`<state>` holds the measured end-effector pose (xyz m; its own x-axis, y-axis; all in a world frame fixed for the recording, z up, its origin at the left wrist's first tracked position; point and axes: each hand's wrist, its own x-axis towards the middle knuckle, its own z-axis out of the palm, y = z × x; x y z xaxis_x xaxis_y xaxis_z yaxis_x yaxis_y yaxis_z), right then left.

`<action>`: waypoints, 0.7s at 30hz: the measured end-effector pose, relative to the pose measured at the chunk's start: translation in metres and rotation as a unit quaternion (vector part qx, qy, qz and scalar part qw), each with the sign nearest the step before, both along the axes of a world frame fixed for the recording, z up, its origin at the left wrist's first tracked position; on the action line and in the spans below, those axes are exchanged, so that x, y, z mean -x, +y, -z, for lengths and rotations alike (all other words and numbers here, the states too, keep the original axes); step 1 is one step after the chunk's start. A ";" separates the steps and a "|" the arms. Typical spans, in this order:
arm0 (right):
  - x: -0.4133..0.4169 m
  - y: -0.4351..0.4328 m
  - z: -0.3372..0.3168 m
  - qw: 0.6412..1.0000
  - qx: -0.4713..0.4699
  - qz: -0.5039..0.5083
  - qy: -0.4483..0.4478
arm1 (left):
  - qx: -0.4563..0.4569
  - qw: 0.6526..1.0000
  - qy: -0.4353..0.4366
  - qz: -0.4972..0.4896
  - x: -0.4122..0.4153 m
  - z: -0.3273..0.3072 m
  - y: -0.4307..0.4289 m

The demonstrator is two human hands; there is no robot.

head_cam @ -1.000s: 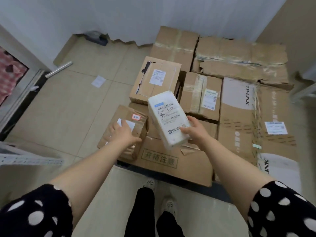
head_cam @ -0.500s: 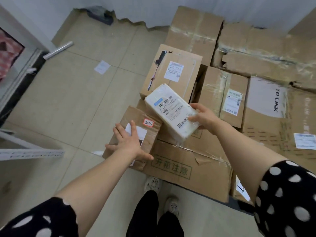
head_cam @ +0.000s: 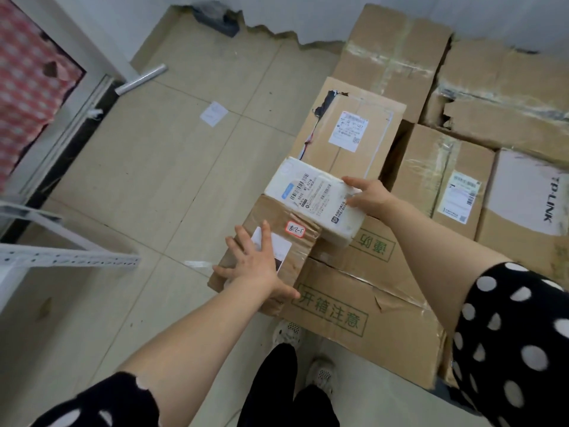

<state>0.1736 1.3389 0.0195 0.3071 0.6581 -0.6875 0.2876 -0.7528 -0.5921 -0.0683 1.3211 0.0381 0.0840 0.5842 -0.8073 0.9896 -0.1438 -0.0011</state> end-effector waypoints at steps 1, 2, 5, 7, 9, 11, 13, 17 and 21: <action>0.006 0.001 0.004 0.999 -0.001 -0.019 -0.040 | -0.001 1.000 0.000 0.000 0.000 0.000 0.000; 0.012 0.000 0.007 0.997 0.000 -0.031 -0.064 | 0.000 1.000 0.000 -0.001 0.000 0.000 0.000; 0.020 -0.005 0.016 0.994 -0.011 -0.043 -0.103 | 0.002 1.000 0.001 0.001 -0.001 0.000 0.001; 0.021 -0.007 0.019 0.989 0.003 -0.064 -0.135 | 0.002 1.000 0.001 0.000 -0.002 0.001 0.000; 0.023 -0.008 0.021 0.981 0.016 -0.091 -0.172 | 0.001 1.000 -0.001 -0.001 -0.003 0.001 -0.001; 0.028 -0.009 0.022 0.975 0.025 -0.104 -0.192 | 0.000 1.000 -0.001 -0.001 -0.003 0.001 -0.001; 0.033 -0.012 0.021 0.972 0.022 -0.107 -0.206 | 0.000 1.000 -0.004 0.000 -0.002 0.000 0.000; 0.038 -0.021 0.015 0.971 0.003 -0.113 -0.209 | -0.006 1.000 -0.011 0.003 0.002 -0.003 -0.002; 0.041 -0.033 0.003 0.971 -0.015 -0.119 -0.207 | -0.022 1.000 -0.022 0.001 -0.001 -0.011 -0.003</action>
